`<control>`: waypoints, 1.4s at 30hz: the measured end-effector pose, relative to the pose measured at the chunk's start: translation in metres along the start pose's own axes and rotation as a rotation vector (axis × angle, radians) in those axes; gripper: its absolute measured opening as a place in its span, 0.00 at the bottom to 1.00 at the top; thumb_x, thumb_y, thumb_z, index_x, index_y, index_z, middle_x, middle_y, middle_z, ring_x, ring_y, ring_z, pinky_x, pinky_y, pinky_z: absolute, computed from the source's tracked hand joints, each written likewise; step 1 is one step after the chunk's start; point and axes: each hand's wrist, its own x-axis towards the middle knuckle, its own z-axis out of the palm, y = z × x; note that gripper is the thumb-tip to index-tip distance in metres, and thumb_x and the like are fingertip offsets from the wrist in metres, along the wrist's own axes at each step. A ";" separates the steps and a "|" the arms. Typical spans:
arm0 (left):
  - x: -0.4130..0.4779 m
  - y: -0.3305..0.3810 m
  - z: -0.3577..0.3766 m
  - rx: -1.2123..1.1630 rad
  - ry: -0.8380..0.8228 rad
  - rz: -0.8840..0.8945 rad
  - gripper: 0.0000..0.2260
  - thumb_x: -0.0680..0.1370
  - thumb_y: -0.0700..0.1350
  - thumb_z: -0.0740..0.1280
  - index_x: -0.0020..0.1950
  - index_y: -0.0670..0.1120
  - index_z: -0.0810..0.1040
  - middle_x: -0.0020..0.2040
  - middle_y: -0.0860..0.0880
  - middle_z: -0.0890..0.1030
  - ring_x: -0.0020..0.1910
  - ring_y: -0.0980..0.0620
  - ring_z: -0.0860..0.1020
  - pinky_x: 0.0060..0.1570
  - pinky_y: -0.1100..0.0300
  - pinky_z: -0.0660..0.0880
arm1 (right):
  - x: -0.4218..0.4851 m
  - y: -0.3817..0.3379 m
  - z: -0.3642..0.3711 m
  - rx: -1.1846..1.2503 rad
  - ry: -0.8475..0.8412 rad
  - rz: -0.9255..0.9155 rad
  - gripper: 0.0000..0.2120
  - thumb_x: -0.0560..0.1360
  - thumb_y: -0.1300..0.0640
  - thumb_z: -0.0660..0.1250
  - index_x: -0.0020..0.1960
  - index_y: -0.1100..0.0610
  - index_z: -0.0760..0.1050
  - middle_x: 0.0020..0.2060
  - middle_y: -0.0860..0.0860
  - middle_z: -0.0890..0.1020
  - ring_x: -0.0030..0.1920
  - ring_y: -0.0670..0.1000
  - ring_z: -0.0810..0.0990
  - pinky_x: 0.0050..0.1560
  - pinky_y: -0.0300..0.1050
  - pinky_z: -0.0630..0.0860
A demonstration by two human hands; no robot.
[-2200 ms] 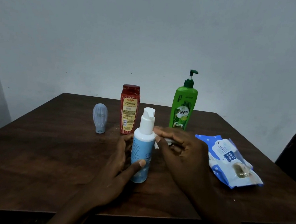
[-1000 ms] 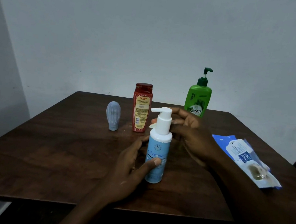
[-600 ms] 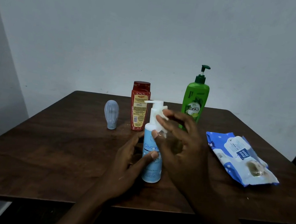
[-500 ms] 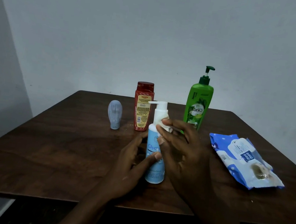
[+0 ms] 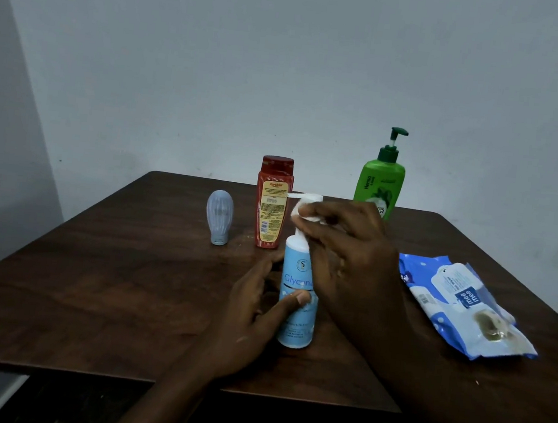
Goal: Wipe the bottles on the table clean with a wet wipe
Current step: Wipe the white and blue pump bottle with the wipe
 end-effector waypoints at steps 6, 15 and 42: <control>0.001 -0.003 -0.001 -0.014 -0.004 -0.011 0.20 0.79 0.47 0.69 0.70 0.52 0.72 0.63 0.53 0.82 0.61 0.54 0.81 0.59 0.48 0.80 | -0.010 0.002 -0.006 0.326 0.065 0.251 0.10 0.75 0.67 0.70 0.54 0.59 0.84 0.53 0.50 0.83 0.56 0.39 0.80 0.57 0.31 0.74; -0.002 -0.003 -0.002 0.051 -0.059 -0.006 0.19 0.81 0.47 0.67 0.73 0.54 0.71 0.66 0.53 0.80 0.65 0.52 0.79 0.63 0.46 0.77 | 0.037 0.021 0.000 1.215 -0.115 0.816 0.16 0.79 0.72 0.57 0.54 0.58 0.80 0.49 0.53 0.86 0.54 0.55 0.84 0.51 0.43 0.82; -0.003 0.002 -0.001 0.091 -0.067 0.012 0.21 0.81 0.47 0.69 0.73 0.54 0.70 0.66 0.57 0.79 0.65 0.55 0.78 0.63 0.50 0.77 | 0.064 0.029 -0.036 0.628 -0.388 0.189 0.09 0.70 0.67 0.77 0.50 0.62 0.85 0.47 0.52 0.87 0.50 0.47 0.86 0.53 0.43 0.82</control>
